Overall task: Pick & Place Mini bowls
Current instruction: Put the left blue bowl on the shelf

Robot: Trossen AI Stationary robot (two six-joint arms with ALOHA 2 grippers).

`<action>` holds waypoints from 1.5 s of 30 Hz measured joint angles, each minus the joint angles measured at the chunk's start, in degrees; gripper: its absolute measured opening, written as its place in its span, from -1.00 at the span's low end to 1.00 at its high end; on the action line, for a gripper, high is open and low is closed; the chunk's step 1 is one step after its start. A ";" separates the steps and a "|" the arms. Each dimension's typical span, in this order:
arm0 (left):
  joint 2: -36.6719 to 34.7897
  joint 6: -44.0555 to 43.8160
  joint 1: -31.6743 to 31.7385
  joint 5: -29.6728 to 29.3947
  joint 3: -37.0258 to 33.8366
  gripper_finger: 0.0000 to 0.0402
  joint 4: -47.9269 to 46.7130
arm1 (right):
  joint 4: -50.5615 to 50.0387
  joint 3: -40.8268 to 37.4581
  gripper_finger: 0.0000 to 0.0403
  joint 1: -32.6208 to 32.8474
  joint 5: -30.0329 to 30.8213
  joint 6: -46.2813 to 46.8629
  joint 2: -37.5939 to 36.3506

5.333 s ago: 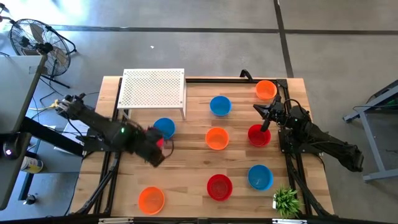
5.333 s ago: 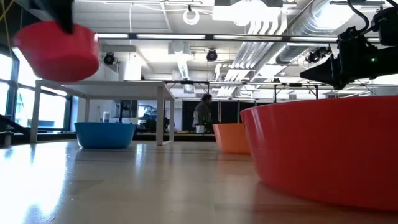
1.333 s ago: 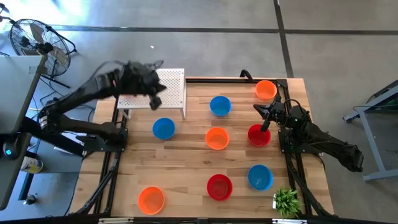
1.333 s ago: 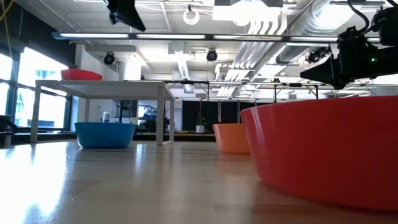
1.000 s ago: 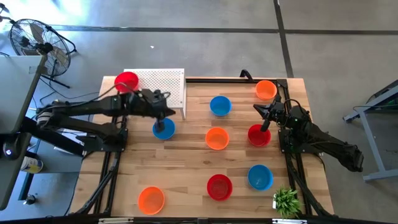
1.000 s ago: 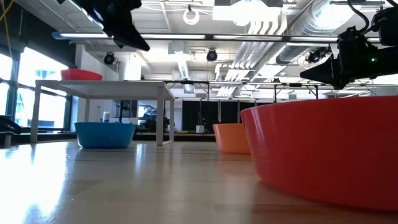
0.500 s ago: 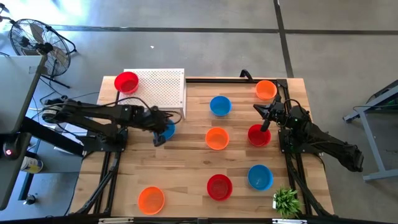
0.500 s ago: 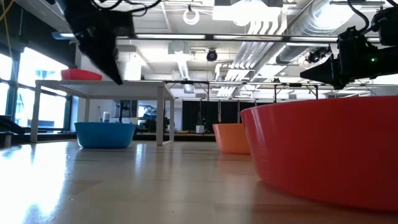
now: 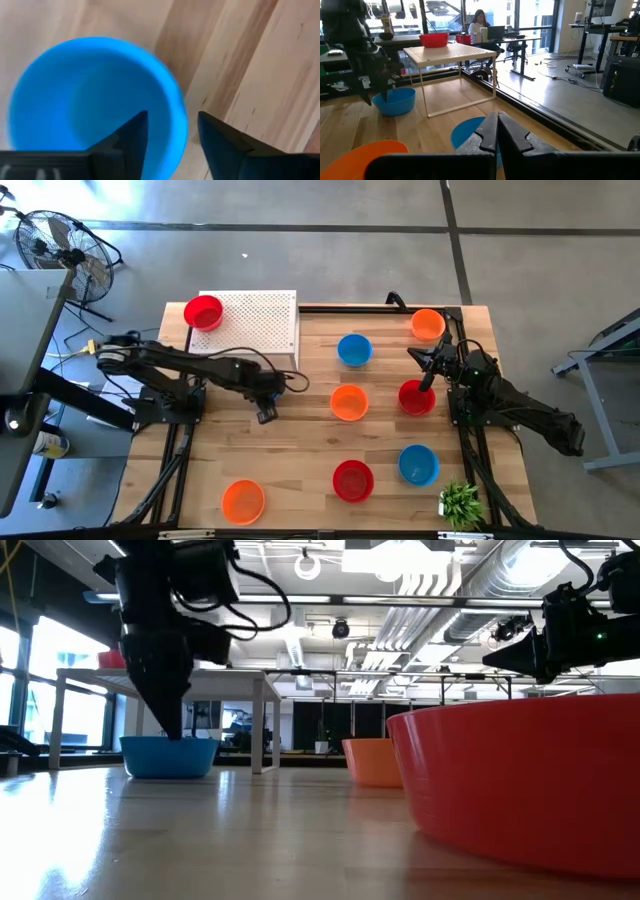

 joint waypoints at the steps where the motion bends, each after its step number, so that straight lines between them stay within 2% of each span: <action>1: 0.53 -0.57 0.00 -0.15 0.00 -0.13 -0.46 | -0.01 -0.02 -1.00 0.00 0.02 -0.01 -0.02; 5: 2.88 -2.88 0.00 -2.85 0.02 -0.12 -1.03 | -0.01 0.00 -1.00 0.00 0.02 0.01 0.04; 9: 4.10 -3.87 0.00 -2.58 0.02 -0.18 -0.68 | 0.01 0.00 -1.00 0.00 0.00 0.00 0.00; 13: 4.70 -4.07 0.00 -0.95 0.04 -0.40 -0.52 | 0.01 0.00 -1.00 0.00 0.00 -0.01 -0.02; 19: 4.43 -3.75 0.00 2.09 0.19 -0.86 -1.17 | 0.01 0.00 -1.00 0.00 -0.02 -0.01 -0.02; 21: 3.33 -3.34 0.00 4.12 1.42 -0.95 -2.51 | 0.01 -0.02 -1.00 0.00 -0.02 0.01 -0.02; 25: 1.78 -1.55 -1.85 6.41 5.85 -0.92 -5.57 | 0.01 -0.02 -1.00 0.00 -0.02 0.01 -0.02; 28: 0.39 2.23 -4.22 6.84 11.17 -0.97 -7.67 | 0.00 0.00 -1.00 0.00 -0.02 0.01 -0.02; 35: -0.71 6.71 -7.61 1.01 26.83 -0.98 -16.35 | -0.01 -0.01 -1.00 0.00 -0.04 0.00 -0.02; 38: -0.72 7.47 -6.96 -4.94 33.39 -0.98 -21.88 | -0.01 -0.01 -1.00 0.00 -0.04 0.01 -0.02; 41: -0.75 8.87 -3.85 -9.75 38.69 -0.98 -27.36 | -0.01 -0.01 -1.00 0.00 -0.04 0.00 -0.02; 45: -0.75 11.87 3.88 -12.29 40.98 -0.98 -31.49 | -0.01 0.00 -1.00 0.00 -0.04 -0.01 -0.02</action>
